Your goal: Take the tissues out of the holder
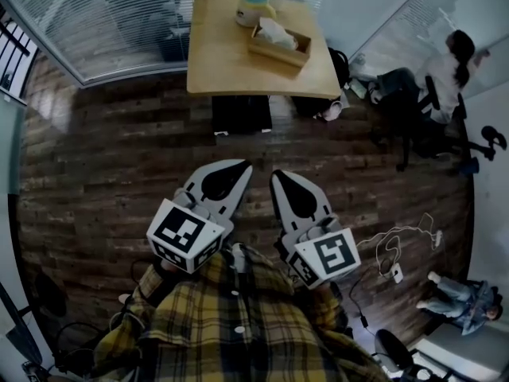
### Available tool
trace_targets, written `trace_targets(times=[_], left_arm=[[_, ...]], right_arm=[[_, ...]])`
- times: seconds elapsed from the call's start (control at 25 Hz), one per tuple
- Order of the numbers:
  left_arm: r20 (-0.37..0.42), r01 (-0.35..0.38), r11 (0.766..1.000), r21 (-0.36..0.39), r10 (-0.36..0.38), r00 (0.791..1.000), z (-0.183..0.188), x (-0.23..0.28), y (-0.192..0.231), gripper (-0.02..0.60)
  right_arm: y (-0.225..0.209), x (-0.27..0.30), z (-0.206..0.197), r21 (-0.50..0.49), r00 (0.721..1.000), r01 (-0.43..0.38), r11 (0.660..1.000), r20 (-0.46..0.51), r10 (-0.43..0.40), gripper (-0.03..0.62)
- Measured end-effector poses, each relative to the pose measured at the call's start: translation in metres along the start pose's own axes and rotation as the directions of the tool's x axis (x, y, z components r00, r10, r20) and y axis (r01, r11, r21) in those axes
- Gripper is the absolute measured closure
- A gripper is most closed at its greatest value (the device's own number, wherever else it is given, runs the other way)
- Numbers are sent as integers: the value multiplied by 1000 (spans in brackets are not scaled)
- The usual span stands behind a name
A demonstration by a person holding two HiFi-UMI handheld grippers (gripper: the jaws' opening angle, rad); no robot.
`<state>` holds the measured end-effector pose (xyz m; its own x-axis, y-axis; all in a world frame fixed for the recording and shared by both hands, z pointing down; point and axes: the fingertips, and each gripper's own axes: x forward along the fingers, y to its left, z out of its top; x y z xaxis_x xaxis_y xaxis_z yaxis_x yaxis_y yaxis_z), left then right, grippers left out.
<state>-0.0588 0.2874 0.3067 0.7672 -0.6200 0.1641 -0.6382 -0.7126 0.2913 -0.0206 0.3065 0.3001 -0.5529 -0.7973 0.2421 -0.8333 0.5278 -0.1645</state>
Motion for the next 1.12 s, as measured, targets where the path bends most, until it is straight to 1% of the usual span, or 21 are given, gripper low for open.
trace_targets(times=[0.16,0.32,0.44,0.64,0.84,1.12], left_arm=[[-3,2,1000,-16,-2,1000,6,7,28,574],[-16,-8,1000,-27,7,1000,6,11,53,574],[-26,7,999,-36,-8,1000,2,17,65,574],[-57,11,998,-59,-14,998,0,27,83,574],[-70,3,997,-71,-8,998,0,43,98,574],[-75,-30,997,-72,25,997,4,69,111,574]], right_arm=[[-10,26,5,10,1000,22,1000,-9,-22,583],[-20,45,2,22,998,46,999,-37,-46,583],[-29,55,-2,42,996,69,997,-60,-66,583],[-41,69,-5,63,993,93,994,-85,-87,583],[-55,85,-4,72,991,89,993,-103,-81,583],[-85,105,0,72,992,65,995,-110,-57,583]])
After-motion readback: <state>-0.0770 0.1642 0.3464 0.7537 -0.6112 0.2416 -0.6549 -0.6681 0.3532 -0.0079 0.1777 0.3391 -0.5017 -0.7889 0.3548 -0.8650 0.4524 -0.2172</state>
